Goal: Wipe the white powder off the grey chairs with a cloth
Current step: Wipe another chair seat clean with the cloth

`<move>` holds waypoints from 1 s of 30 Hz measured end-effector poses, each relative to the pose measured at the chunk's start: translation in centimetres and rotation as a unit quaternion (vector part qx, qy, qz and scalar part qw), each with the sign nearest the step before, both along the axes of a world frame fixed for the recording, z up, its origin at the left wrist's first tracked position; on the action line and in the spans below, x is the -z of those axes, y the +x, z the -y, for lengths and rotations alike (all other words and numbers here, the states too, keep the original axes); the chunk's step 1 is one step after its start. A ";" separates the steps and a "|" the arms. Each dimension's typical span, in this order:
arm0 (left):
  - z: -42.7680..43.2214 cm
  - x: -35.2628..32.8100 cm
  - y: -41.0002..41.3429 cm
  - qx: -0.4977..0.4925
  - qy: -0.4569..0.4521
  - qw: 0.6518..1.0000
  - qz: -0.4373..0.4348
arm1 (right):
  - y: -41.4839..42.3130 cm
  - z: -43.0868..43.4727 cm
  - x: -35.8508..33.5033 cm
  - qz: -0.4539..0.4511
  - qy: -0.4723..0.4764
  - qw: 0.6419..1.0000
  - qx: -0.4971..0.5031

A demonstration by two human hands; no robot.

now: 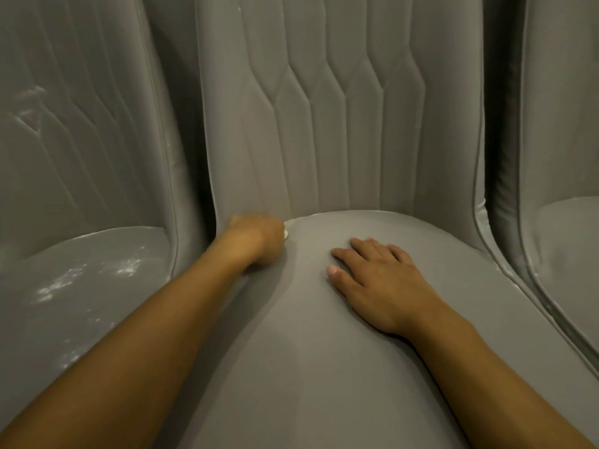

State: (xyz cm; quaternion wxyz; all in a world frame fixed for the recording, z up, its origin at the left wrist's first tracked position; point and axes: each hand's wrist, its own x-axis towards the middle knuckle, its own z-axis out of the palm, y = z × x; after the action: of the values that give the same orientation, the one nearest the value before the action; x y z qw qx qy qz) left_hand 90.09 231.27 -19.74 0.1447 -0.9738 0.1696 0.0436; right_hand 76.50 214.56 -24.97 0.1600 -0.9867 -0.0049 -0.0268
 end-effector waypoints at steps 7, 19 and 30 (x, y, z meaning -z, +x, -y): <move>-2.2 1.0 -0.4 0.083 -0.132 0.987 0.032 | 0.1 0.0 -0.1 -0.001 0.009 1.000 -0.002; 6.0 1.9 3.5 0.066 0.007 0.996 0.064 | 0.2 0.3 0.1 0.011 0.020 1.000 -0.008; -1.7 1.1 -1.5 0.004 0.133 0.989 0.069 | -0.3 0.3 -0.1 -0.008 0.021 1.000 -0.013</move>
State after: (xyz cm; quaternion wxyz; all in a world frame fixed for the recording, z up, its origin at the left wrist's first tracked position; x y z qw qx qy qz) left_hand 88.63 232.94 -20.83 0.2845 -0.9460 0.1554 -0.0019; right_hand 76.15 214.28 -24.87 0.1810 -0.9832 -0.0163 -0.0164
